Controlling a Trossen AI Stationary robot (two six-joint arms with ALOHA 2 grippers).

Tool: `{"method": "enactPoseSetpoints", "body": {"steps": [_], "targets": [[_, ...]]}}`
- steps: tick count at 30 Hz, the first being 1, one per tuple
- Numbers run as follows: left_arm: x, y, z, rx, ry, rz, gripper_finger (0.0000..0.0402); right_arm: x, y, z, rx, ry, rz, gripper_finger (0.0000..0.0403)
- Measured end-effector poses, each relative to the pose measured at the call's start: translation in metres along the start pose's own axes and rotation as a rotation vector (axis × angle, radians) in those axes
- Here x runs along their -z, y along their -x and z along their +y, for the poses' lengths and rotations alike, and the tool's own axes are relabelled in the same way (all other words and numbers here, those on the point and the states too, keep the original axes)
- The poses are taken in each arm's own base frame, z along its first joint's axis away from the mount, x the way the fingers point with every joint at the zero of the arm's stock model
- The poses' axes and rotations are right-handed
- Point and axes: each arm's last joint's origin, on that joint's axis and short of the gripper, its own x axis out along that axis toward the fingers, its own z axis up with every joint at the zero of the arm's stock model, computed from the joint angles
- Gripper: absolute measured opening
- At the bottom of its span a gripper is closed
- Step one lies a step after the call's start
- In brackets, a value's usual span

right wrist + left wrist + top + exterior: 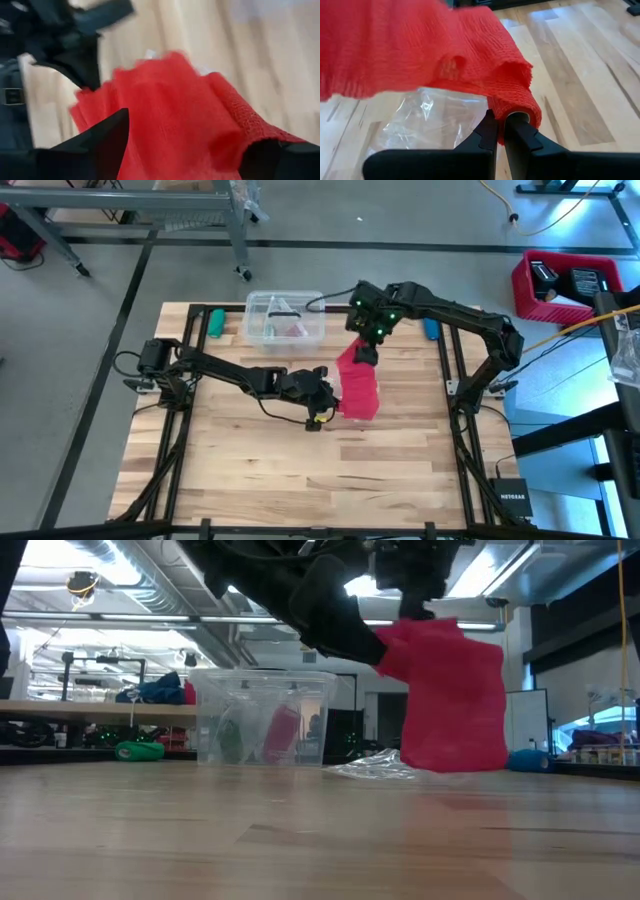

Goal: Roll bandage
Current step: Roll the red bandage

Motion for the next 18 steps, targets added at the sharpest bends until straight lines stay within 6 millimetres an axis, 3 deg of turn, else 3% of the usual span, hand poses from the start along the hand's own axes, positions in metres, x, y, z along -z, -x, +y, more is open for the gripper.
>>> {"method": "enactPoseSetpoints", "body": {"steps": [4, 7, 10, 18], "targets": [[-0.002, 0.000, 0.001, -0.005, -0.007, -0.015, 0.0013, 0.002, 0.027, 0.011, 0.057, 0.017, -0.017, 0.0305], [-0.002, 0.000, 0.001, -0.005, -0.008, -0.020, 0.0013, -0.011, 0.045, 0.018, 0.050, 0.080, -0.219, 0.0305], [-0.002, 0.000, 0.001, -0.006, -0.008, -0.025, 0.0013, -0.022, 0.048, 0.028, 0.013, 0.105, -0.335, 0.0305], [-0.002, 0.000, 0.000, -0.001, -0.007, -0.019, 0.0013, 0.012, 0.037, 0.049, -0.016, 0.136, 0.016, 0.0305]]}}
